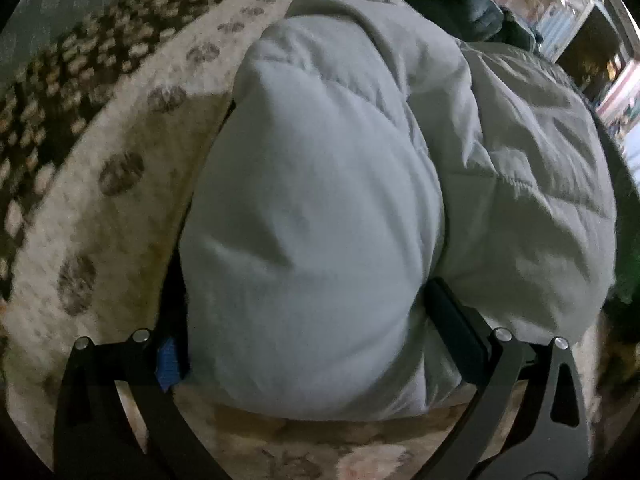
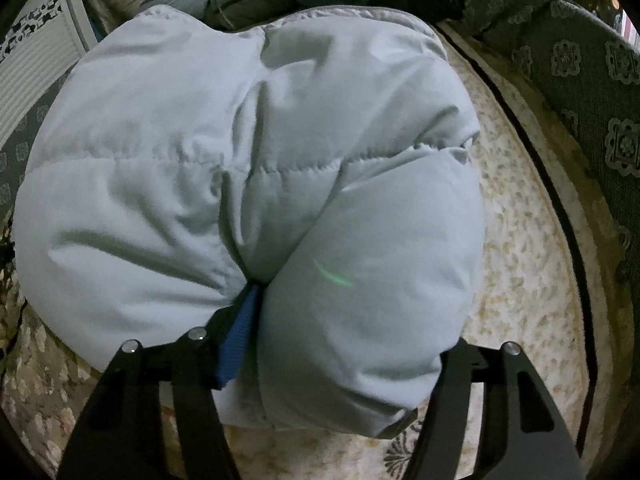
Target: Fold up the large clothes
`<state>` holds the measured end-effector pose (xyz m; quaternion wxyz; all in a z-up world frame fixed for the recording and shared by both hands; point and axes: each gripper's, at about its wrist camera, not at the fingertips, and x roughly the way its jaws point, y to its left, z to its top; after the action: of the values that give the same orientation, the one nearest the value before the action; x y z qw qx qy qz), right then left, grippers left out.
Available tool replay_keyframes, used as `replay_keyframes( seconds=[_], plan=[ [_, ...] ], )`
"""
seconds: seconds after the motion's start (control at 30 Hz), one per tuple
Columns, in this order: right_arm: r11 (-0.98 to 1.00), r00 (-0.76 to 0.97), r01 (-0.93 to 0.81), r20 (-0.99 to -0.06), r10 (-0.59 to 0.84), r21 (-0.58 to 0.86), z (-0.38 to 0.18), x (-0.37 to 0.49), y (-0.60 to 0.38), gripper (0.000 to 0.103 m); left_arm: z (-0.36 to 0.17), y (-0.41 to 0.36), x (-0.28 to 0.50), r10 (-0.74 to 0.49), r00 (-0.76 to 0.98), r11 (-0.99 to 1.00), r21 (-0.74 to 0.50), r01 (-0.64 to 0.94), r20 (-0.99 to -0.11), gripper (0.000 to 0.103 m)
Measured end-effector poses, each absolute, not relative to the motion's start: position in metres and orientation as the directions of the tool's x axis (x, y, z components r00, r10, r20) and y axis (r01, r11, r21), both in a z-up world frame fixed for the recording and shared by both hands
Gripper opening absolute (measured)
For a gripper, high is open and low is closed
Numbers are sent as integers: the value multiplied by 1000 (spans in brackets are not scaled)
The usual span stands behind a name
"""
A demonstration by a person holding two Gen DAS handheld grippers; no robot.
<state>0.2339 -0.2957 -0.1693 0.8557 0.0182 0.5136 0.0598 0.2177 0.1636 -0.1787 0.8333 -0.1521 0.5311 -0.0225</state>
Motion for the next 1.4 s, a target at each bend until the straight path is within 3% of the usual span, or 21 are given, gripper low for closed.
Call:
replay_keyframes(
  seconds=[0.2, 0.33, 0.5, 0.57, 0.9, 1.0, 1.1, 1.17, 1.27, 1.4],
  plan=[
    [991, 460, -67, -878, 134, 115, -172, 242, -306, 69, -173, 155, 238, -220, 425, 958, -277, -76, -878, 100],
    [986, 442, -48, -882, 162, 158, -177, 250, -316, 80, -179, 153, 251, -230, 407, 957, -282, -70, -884, 100],
    [974, 422, -46, -880, 219, 221, -181, 262, -324, 80, -174, 147, 261, -176, 407, 975, -217, -57, -897, 100],
    [970, 431, -53, -871, 237, 237, -180, 263, -324, 71, -172, 145, 262, -158, 406, 977, -203, -68, -900, 100],
    [983, 473, -71, -862, 181, 168, -174, 257, -307, 56, -161, 124, 273, -98, 400, 991, -127, -45, -911, 91],
    [989, 480, -71, -865, 145, 127, -173, 258, -301, 53, -153, 111, 279, -85, 401, 993, -109, -39, -912, 80],
    [994, 481, -86, -872, 96, 62, -169, 257, -289, 48, -141, 97, 285, -42, 396, 997, -65, -45, -917, 60],
    [993, 493, -116, -869, 36, -25, -160, 259, -277, 39, -128, 88, 289, -3, 391, 998, -27, -56, -920, 40],
    [987, 525, -136, -851, -3, -87, -140, 255, -268, 30, -110, 78, 286, 29, 392, 998, 5, -63, -919, 27],
    [981, 616, -166, -787, 27, -97, -92, 225, -266, 26, -71, 67, 258, 22, 448, 998, -8, -65, -894, 22]
  ],
)
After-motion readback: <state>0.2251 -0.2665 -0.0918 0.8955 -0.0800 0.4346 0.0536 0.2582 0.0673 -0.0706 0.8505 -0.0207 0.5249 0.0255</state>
